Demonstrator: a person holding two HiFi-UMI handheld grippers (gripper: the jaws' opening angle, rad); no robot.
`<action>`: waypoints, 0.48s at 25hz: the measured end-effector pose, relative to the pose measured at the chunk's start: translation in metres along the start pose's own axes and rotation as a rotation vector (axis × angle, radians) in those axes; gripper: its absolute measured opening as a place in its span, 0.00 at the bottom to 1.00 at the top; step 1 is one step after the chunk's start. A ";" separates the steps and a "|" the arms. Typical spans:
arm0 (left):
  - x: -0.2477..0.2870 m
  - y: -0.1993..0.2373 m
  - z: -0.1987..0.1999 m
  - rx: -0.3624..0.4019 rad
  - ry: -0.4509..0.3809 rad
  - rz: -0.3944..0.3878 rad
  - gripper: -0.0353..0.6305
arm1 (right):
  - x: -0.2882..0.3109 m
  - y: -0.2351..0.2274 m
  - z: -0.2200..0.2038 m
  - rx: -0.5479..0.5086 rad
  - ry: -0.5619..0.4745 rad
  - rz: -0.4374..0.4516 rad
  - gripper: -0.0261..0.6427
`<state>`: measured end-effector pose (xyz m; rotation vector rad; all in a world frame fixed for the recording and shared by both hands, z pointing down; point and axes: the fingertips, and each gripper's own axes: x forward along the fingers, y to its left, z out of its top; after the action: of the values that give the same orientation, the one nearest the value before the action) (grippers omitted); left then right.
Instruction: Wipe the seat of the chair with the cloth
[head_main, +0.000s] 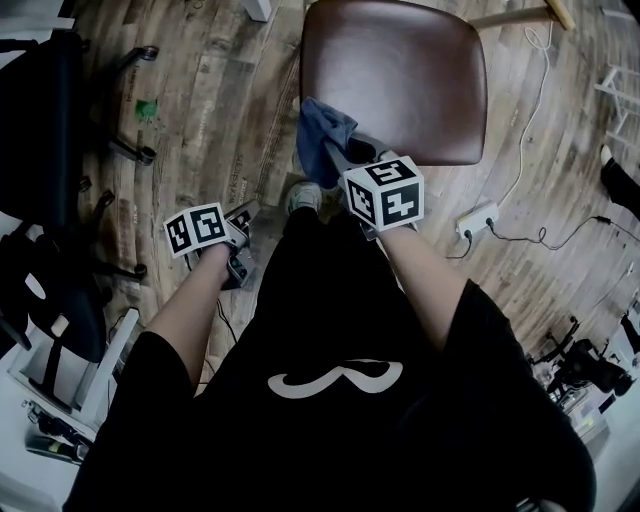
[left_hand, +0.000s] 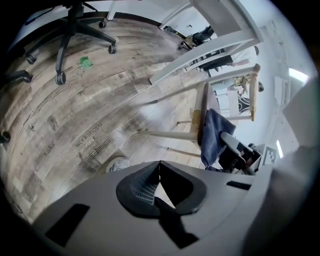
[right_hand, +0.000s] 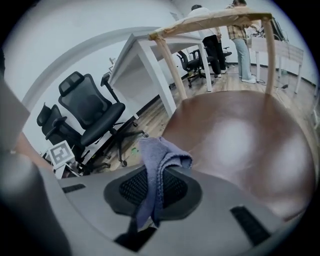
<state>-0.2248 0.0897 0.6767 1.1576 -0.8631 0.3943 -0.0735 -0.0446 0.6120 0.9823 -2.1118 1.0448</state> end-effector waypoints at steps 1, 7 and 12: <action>-0.001 0.003 0.000 -0.002 0.001 0.006 0.07 | 0.001 -0.003 -0.003 -0.003 0.006 -0.013 0.11; -0.007 0.013 -0.010 -0.012 0.004 0.037 0.07 | 0.000 -0.016 -0.017 0.010 0.029 -0.040 0.11; -0.001 0.007 -0.016 0.009 0.011 0.049 0.07 | -0.002 -0.025 -0.021 -0.011 0.035 -0.047 0.11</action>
<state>-0.2243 0.1068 0.6785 1.1429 -0.8824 0.4445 -0.0483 -0.0365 0.6317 0.9973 -2.0541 1.0192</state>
